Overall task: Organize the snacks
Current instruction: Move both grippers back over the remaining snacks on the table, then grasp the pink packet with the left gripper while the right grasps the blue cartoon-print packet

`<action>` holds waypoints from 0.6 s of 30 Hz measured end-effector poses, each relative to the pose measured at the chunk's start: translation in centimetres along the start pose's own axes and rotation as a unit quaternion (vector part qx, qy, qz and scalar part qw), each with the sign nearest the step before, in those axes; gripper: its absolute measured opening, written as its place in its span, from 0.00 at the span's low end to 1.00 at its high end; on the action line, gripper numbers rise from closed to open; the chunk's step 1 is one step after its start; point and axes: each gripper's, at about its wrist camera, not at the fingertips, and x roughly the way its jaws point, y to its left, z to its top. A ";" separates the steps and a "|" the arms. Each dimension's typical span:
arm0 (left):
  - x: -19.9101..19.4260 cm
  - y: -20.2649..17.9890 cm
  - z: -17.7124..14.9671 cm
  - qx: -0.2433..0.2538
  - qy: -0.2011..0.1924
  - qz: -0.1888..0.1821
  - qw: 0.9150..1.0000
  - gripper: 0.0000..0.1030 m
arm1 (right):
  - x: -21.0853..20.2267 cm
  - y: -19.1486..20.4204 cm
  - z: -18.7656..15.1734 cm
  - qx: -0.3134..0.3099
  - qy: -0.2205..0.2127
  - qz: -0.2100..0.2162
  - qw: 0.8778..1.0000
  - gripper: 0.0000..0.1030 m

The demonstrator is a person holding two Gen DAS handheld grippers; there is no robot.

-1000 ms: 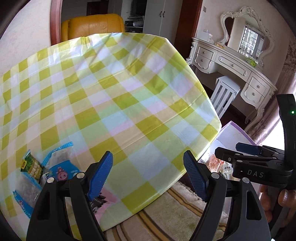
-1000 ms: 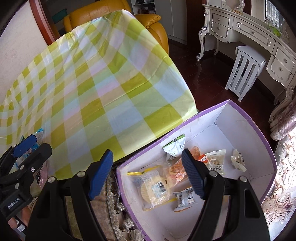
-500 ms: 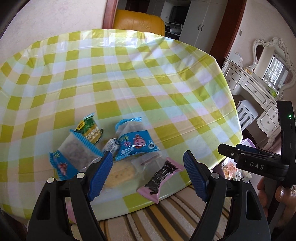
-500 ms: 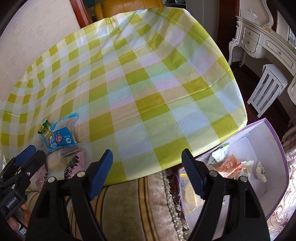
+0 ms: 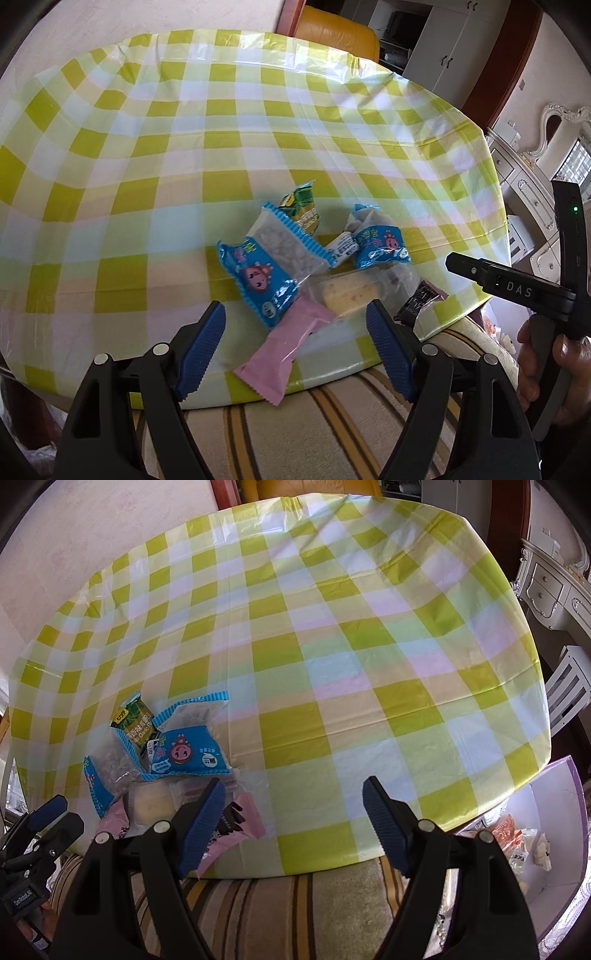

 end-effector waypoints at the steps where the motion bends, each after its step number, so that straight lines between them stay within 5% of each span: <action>1: -0.1 0.4 -0.1 -0.002 0.002 0.001 1.000 0.74 | 0.2 0.4 0.1 -0.004 0.002 0.001 1.000 0.75; 18: 2.8 -0.3 -1.2 0.057 0.067 0.002 0.996 0.62 | 3.6 6.3 1.5 -0.065 0.015 0.014 0.998 0.75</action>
